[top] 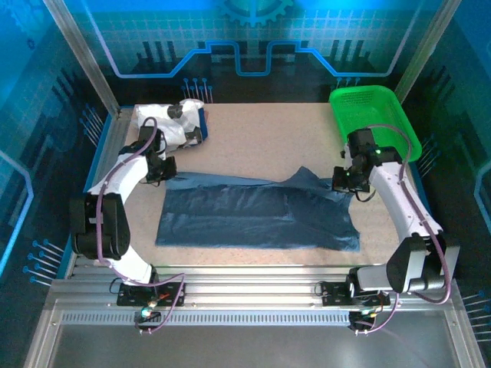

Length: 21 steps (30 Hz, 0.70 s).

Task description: Fold and stack the t-shirts

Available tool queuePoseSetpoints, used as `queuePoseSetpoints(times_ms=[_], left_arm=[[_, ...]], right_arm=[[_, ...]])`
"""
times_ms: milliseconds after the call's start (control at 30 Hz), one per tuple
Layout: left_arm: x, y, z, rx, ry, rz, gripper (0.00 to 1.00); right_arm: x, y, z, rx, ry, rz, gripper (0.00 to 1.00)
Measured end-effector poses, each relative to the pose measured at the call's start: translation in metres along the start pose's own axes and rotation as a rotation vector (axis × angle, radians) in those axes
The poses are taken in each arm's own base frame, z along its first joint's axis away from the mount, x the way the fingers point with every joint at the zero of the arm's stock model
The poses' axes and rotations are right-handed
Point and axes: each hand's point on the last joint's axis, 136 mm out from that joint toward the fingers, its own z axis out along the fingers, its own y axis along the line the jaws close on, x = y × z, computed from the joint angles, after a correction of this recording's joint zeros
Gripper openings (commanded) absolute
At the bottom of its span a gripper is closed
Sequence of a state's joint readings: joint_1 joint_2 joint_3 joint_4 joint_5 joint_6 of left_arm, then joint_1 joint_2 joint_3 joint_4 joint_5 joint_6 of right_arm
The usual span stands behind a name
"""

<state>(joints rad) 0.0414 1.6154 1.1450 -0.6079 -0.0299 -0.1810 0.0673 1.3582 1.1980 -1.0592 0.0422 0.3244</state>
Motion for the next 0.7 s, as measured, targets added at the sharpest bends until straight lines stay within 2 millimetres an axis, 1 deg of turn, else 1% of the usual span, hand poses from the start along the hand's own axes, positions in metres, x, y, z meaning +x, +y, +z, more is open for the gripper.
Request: queuePoseSetpoints(times_ms=[200, 333, 533, 700], left_arm=[[0.023, 0.009, 0.0, -0.023, 0.027, -0.006, 0.02], [0.044, 0.017, 0.0, -0.044, 0.056, -0.033, 0.03], [0.068, 0.025, 0.001, -0.066, 0.09, -0.086, 0.03], [0.081, 0.031, 0.004, -0.093, 0.122, -0.121, 0.03]], right_arm=[[0.02, -0.015, 0.008, 0.002, 0.041, 0.103, 0.0], [0.029, -0.017, 0.011, -0.008, 0.053, 0.141, 0.0], [0.048, -0.02, 0.02, -0.005, 0.108, 0.19, 0.0], [0.068, -0.024, 0.025, 0.01, 0.148, 0.227, 0.0]])
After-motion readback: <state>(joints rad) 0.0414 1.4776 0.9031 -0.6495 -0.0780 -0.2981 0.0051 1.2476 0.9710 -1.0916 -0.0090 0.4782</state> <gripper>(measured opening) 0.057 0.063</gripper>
